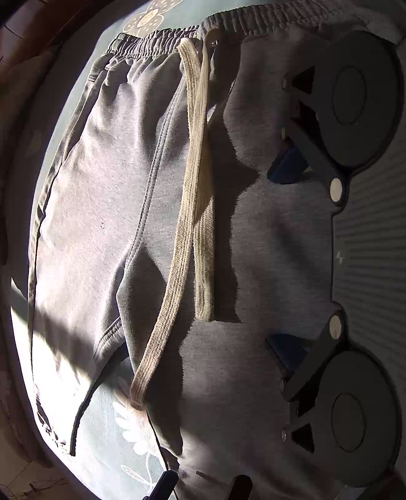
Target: Fold clothes
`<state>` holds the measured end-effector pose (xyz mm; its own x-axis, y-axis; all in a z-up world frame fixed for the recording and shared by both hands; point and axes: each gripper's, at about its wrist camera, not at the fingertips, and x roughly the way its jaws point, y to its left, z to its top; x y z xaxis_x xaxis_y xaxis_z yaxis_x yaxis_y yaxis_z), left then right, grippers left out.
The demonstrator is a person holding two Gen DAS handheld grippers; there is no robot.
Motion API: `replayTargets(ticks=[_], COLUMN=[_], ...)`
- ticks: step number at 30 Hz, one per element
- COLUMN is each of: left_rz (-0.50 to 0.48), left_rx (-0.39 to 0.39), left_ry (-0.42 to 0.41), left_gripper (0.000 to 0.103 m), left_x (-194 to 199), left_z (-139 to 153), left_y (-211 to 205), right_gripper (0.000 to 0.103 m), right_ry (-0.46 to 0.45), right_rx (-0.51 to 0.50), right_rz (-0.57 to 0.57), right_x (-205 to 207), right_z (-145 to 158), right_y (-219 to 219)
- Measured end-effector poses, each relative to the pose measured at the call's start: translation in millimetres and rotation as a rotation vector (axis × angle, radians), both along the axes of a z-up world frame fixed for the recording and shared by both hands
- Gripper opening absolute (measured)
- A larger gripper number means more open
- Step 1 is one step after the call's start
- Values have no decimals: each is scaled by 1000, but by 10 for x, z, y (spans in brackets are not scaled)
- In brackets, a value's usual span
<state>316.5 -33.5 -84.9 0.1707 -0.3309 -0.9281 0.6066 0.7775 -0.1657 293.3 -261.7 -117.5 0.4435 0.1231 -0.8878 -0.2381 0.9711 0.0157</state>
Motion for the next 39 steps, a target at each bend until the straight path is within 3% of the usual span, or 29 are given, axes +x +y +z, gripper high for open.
replayTargets(ticks=[8, 14, 17, 22, 26, 32, 35, 38, 39], left_rz=[-197, -331, -384, -357, -325, -337, -359, -396, -419], left_rx=[17, 66, 89, 78, 39, -17, -29, 9, 38], left_ry=[-32, -44, -101, -126, -158, -192, -158, -88, -104], left_gripper=[102, 102, 102, 102, 102, 102, 102, 102, 102], left_x=[-317, -488, -585, -606, -591, -602, -692, -870, -892], left_z=[-76, -240, -285, -192, -37, 24, -40, -201, -245], left_y=[-224, -232, -224, -306, -524, -972, -1052, -1150, -1150], right_gripper=[103, 103, 103, 103, 103, 103, 103, 103, 103], right_ry=[37, 70, 62, 63, -4, -14, 15, 22, 26], right_rx=[-19, -59, -35, -32, 3, -20, 11, 26, 5], right_rz=[-38, -22, -20, 4, 13, 52, 25, 32, 58], right_x=[2, -380, -517, -637, -501, -296, -481, -671, -706], right_z=[134, 116, 110, 238, 329, 191, 95, 73, 80], right_y=[52, 103, -14, -155, -274, -546, -810, -1001, -991])
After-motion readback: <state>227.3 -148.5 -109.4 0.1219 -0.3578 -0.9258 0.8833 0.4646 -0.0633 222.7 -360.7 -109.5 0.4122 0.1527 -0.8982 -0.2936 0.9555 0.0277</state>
